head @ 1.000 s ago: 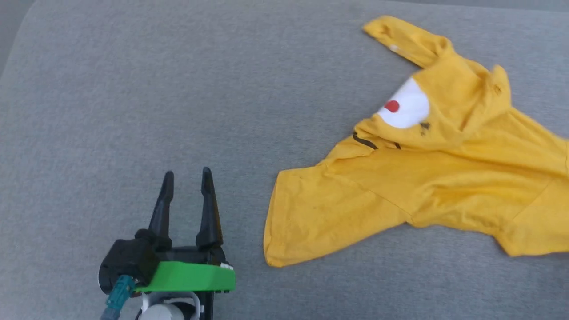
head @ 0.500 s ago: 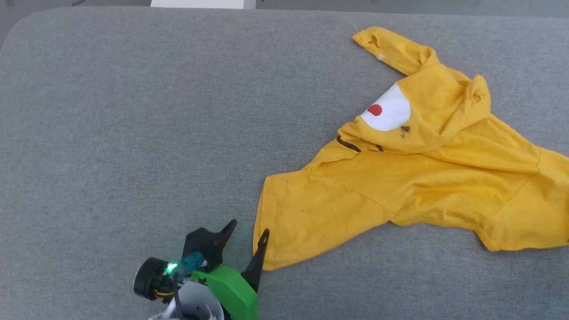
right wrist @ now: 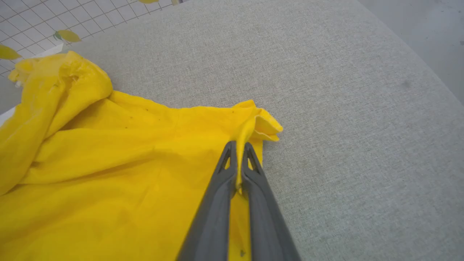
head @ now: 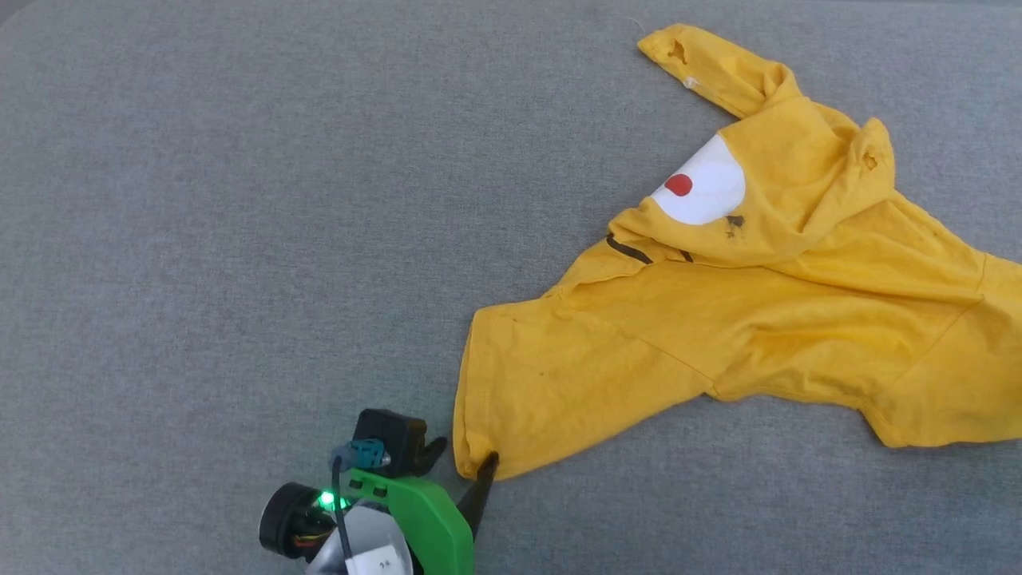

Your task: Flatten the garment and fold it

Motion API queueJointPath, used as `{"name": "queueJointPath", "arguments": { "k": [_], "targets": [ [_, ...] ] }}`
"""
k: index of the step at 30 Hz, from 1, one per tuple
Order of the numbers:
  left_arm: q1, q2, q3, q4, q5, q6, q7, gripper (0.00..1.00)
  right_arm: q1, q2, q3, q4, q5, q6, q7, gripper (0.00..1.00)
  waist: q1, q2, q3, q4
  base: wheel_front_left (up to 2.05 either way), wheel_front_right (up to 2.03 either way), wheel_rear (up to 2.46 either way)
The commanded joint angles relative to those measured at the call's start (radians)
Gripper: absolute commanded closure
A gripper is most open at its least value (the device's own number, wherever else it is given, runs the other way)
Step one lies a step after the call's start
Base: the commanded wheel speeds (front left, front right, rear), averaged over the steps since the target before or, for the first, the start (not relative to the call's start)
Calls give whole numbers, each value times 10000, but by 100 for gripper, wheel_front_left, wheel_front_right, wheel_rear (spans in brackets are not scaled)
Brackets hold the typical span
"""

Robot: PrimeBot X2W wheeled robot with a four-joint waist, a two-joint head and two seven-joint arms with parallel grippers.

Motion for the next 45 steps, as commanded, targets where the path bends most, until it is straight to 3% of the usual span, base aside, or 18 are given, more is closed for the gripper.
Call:
{"name": "queueJointPath", "arguments": {
  "k": [1, 4, 11, 21, 28, 33, 38, 39, 45],
  "targets": [
    [158, -70, -82, 449, -153, -28, 201, 100, -136, 36, 57, -83, 102, -15, 19, 100, 0, 0, 24, -37, 0, 0, 0],
    [106, -294, -39, 555, -616, -208, 93, 100, -159, 78, 141, -160, 131, -15, -48, 100, 0, 0, -2, -66, 0, 0, 0],
    [-595, -834, 992, 190, -1662, -73, -989, 100, -322, 141, 610, -587, 205, -15, -464, 100, 0, 0, -448, -130, 0, 0, 0],
    [-3348, -1138, 3128, -1324, -3218, 696, -1881, 100, -1862, -558, 2386, -1698, 284, -15, -774, 100, 0, 0, -1558, -511, 0, 0, 0],
    [-6287, -741, 3824, -1241, -3127, 1311, -1349, 100, -4553, -1486, 3804, -1471, 108, -15, -796, 100, 0, 0, -2161, -806, 0, 0, 0],
    [-8482, -287, 4157, -326, -2791, 1839, -915, 100, -6592, -1960, 4982, -624, -77, -15, -627, 100, 0, 0, -2491, -963, 0, 0, 0],
    [-10044, 89, 4131, 818, -2527, 2175, -350, 100, -8111, -2116, 5511, 334, -291, -15, -421, 100, 0, 0, -2673, -1025, 0, 0, 0],
    [-10753, 239, 4085, 1400, -2346, 2520, 75, 100, -8769, -2105, 5725, 911, -357, -15, -153, 100, 0, 0, -2671, -1044, 0, 0, 0],
    [-11744, 516, 3875, 2183, -1796, 3325, 917, 100, -9516, -2012, 6021, 1779, -537, -15, 489, 100, 0, 0, -2157, -1099, 0, 0, 0]
  ]
}}
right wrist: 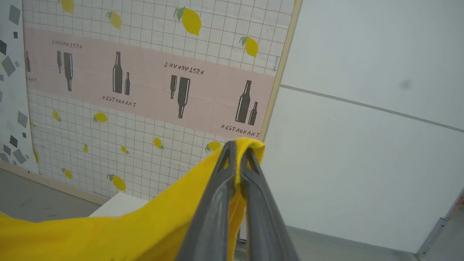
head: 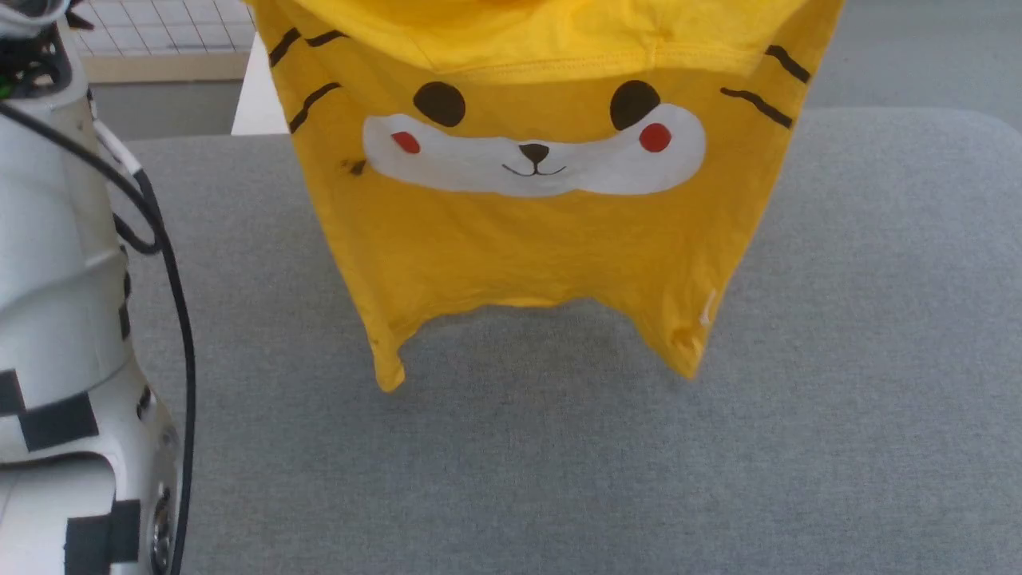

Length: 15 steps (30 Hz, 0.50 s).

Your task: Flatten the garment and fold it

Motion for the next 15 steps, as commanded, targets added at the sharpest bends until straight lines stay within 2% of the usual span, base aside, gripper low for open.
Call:
{"name": "queueJointPath", "arguments": {
  "k": [1, 7, 15],
  "targets": [
    [-290, 116, -74, 106, 196, 110, 48, 100, -253, 97, 49, 159, -111, -15, 48, 100, 0, 0, 356, -43, 0, 0, 0],
    [-1546, 136, -477, 607, 1062, 510, -562, 100, -1625, 327, 171, 1133, -692, -15, -196, 100, 0, 0, 1724, -131, 0, 0, 0],
    [-4298, -513, -270, 1652, 1280, 715, -2815, 100, -4531, 323, 317, 2469, -1821, -15, -1374, 100, 0, 0, 3991, -39, 0, 0, 0]
  ]
}}
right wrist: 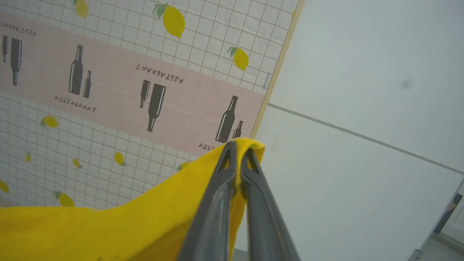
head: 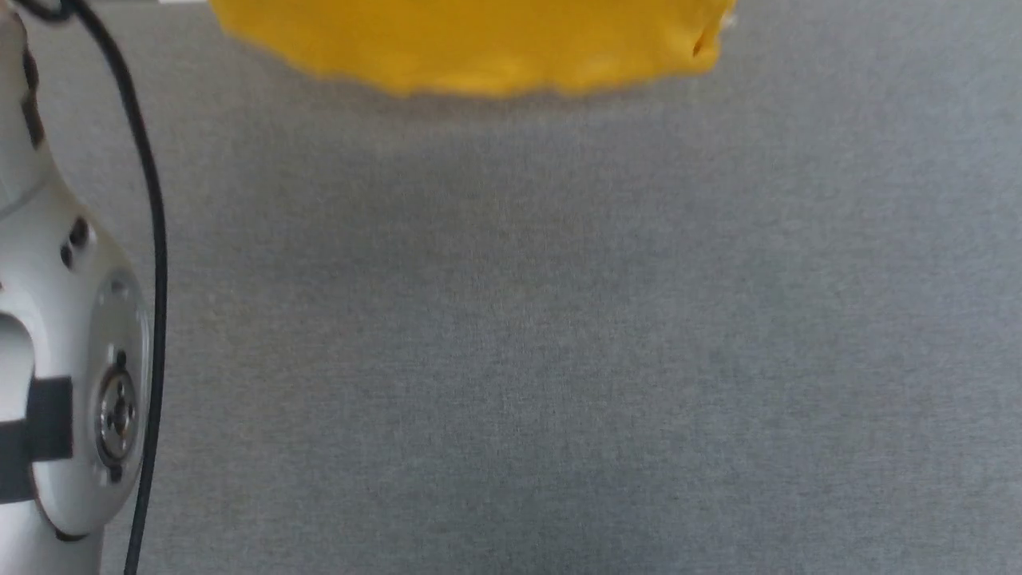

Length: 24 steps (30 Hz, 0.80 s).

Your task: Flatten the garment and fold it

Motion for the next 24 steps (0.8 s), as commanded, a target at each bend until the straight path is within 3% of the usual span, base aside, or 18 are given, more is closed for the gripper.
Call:
{"name": "queueJointPath", "arguments": {
  "k": [1, 12, 24],
  "targets": [
    [-335, -131, 71, 220, 10, 18, -392, 100, -377, 3, 67, 234, -209, -15, -218, 100, 0, 0, 1689, 93, 0, 0, 0],
    [-1506, -408, 268, 1309, -391, -848, -2527, 100, -2281, -373, 364, 1603, -981, -15, -1594, 100, 0, 0, 3758, 500, 0, 0, 0],
    [-567, -357, 407, 1960, -1044, -1773, -3041, 100, -1774, -850, 827, 2349, -416, -15, -2217, 100, 0, 0, 4665, 748, 0, 0, 0]
  ]
}}
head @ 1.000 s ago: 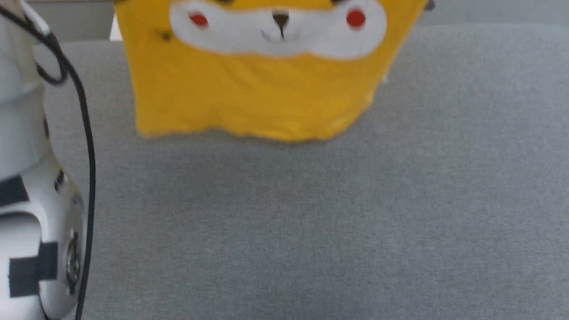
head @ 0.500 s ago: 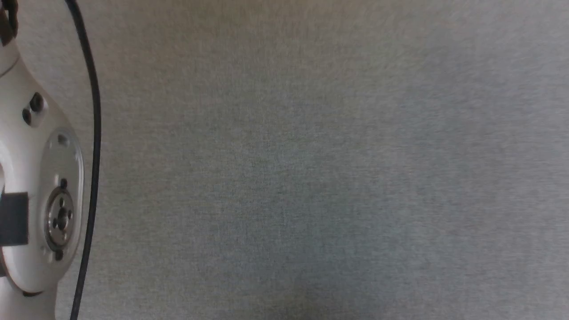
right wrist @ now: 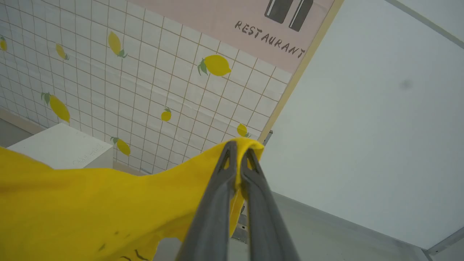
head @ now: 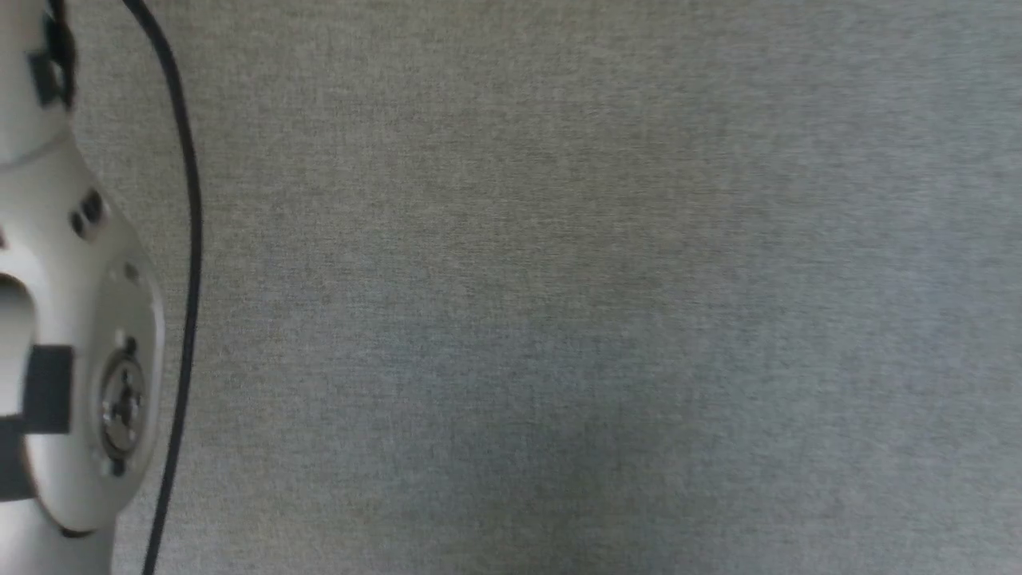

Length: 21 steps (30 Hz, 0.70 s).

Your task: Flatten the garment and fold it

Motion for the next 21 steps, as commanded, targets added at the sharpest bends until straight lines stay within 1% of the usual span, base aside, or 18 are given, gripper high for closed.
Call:
{"name": "queueJointPath", "arguments": {
  "k": [1, 5, 7, 11, 16, 19, 21],
  "targets": [
    [356, 50, 20, -26, -174, -169, 46, 100, 282, -96, 101, 9, 221, -15, -105, 100, -3, 0, 198, 217, 0, 0, 0],
    [1187, 134, 5, -424, -514, -494, 553, 100, 943, -487, 515, -339, 959, -15, -156, 100, -3, 0, -15, 267, 0, 0, 0],
    [1746, 176, -23, -861, -714, -645, 936, 100, 1447, -723, 677, -669, 1446, -15, -56, 100, -3, 0, -205, 272, 0, 0, 0],
    [3030, 282, 70, -2045, -1117, -679, 1705, 100, 2750, -1236, 617, -1675, 2472, -15, 268, 100, -3, 0, -670, 278, 0, 0, 0],
    [5042, 392, 349, -3588, -1743, -696, 2517, 100, 5152, -1707, -5, -3225, 3433, -15, 693, 100, -3, 0, -1558, 287, 0, 0, 0],
    [6668, 268, 529, -4614, -2115, -668, 2757, 100, 6941, -1686, -614, -4295, 3801, -15, 947, 100, -3, 0, -2204, 301, 0, 0, 0],
    [7794, 161, 666, -5193, -2325, -670, 2791, 100, 8138, -1524, -1057, -4999, 3977, -15, 1169, 100, -3, 0, -2631, 317, 0, 0, 0]
  ]
}}
